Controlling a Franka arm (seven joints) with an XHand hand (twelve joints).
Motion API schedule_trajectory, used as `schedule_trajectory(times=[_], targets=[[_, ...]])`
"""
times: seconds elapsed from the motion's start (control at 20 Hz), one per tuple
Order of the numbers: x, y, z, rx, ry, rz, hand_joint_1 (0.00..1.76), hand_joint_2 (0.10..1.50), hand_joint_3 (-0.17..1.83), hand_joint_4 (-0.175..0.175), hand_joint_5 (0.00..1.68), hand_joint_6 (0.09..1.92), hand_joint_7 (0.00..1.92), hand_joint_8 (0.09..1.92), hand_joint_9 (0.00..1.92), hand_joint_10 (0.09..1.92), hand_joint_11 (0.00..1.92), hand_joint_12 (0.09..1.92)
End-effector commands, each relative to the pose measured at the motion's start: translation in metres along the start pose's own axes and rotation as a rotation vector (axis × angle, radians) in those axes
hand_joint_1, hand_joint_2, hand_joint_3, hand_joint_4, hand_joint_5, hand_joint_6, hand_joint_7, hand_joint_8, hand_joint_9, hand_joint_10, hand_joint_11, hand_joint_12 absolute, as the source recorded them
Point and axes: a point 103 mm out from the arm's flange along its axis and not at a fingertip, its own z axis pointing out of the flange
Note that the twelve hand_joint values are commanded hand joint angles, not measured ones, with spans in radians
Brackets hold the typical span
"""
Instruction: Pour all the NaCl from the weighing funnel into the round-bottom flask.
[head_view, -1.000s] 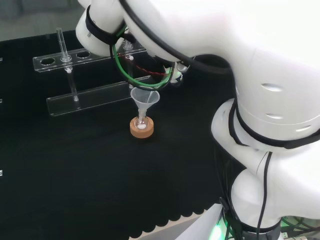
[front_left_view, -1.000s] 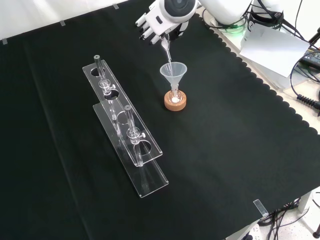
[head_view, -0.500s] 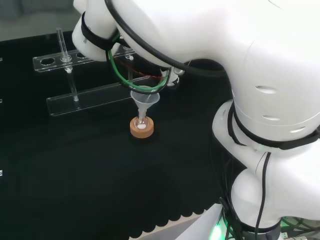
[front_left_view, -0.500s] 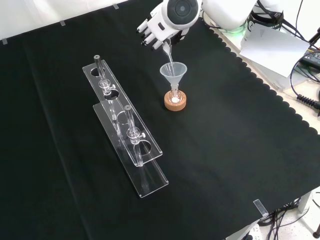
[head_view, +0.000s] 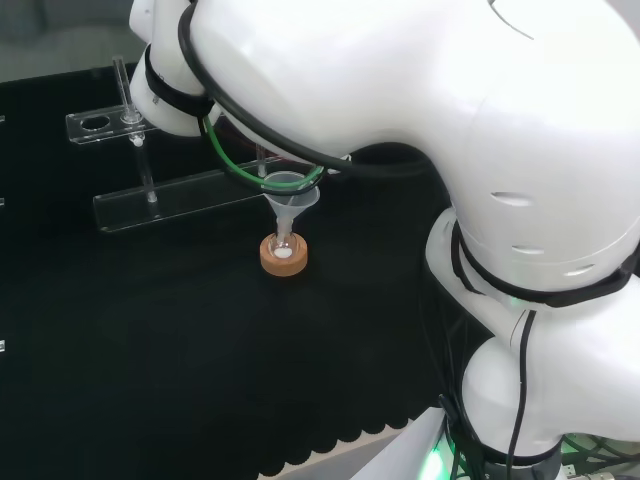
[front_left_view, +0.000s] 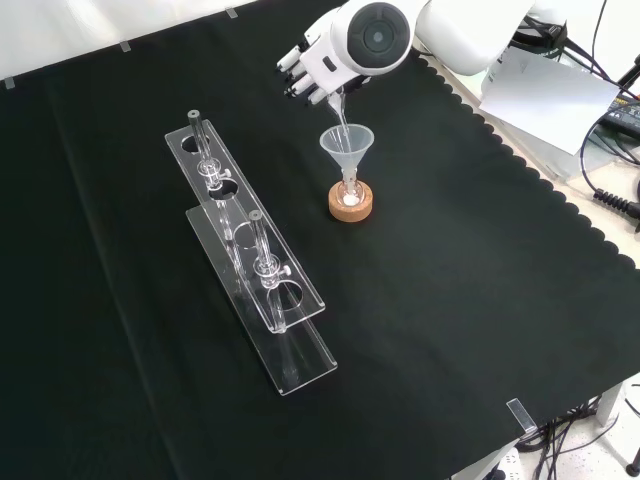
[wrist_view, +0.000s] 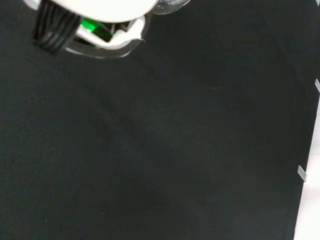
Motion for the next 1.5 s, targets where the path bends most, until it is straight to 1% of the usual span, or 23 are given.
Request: schedule_trajectory(times=[0.05, 0.6, 0.95, 1.2, 1.5], targets=[[0.001, -0.002, -0.003, 0.001, -0.025, 0.005, 1.1, 0.61, 0.85, 0.175, 1.16, 0.96, 0.58, 0.59, 0.88, 0.46, 0.55, 1.26], [0.003, -0.004, -0.01, 0.006, -0.065, 0.005, 1.1, 0.61, 0.84, 0.175, 1.16, 0.96, 0.58, 0.59, 0.87, 0.46, 0.55, 1.26], [0.005, -0.004, -0.015, 0.019, -0.108, 0.011, 1.1, 0.61, 0.84, 0.175, 1.16, 0.96, 0.58, 0.59, 0.87, 0.46, 0.55, 1.26], [0.006, -0.004, -0.017, 0.032, -0.125, 0.012, 1.1, 0.61, 0.84, 0.175, 1.16, 0.96, 0.58, 0.59, 0.87, 0.46, 0.54, 1.26], [0.007, -0.004, -0.022, 0.035, -0.145, 0.013, 1.1, 0.61, 0.84, 0.175, 1.16, 0.96, 0.57, 0.59, 0.87, 0.46, 0.54, 1.26]])
